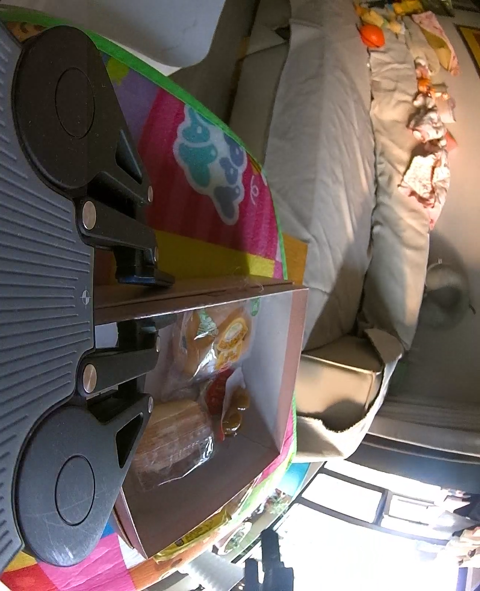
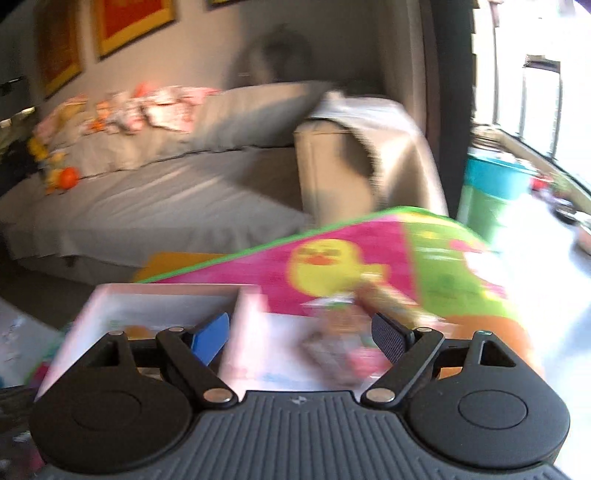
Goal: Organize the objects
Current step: 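Lower the sweet-ball tray into the pink box and open the right gripper, then move the right gripper over the snack bags on the mat, then grasp the red-labelled hawthorn stick bag with the right gripper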
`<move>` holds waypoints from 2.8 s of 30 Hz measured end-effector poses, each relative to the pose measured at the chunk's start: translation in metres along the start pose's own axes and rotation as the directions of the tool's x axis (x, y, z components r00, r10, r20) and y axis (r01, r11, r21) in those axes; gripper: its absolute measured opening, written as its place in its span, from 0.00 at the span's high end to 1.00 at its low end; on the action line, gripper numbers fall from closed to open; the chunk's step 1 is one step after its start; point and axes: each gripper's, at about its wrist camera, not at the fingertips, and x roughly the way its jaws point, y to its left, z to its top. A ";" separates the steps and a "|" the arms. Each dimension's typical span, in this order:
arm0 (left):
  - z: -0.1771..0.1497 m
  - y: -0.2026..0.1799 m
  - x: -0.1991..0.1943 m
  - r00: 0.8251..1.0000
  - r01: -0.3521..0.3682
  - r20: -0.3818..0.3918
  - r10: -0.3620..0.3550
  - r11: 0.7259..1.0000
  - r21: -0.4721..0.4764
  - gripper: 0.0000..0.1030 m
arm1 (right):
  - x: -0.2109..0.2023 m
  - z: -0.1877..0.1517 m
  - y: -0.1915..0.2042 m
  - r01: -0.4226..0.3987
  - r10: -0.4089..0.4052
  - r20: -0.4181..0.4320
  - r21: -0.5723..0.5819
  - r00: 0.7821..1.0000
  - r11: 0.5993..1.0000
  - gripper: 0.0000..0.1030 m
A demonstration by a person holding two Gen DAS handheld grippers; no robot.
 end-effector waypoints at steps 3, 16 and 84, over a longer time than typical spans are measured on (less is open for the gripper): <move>0.000 -0.001 0.001 1.000 -0.009 -0.002 0.009 1.000 0.003 0.84 | 0.015 0.000 -0.025 0.060 -0.060 -0.014 0.019 0.998 0.998 0.17; 0.001 -0.005 0.003 0.999 -0.040 -0.023 0.041 0.998 0.042 0.86 | 0.144 0.033 -0.025 0.098 -0.106 -0.157 -0.056 0.982 0.994 0.06; -0.002 -0.007 0.011 0.999 -0.032 -0.044 0.032 0.999 -0.001 0.84 | -0.031 -0.115 -0.003 -0.024 0.017 -0.151 -0.043 0.988 0.999 0.32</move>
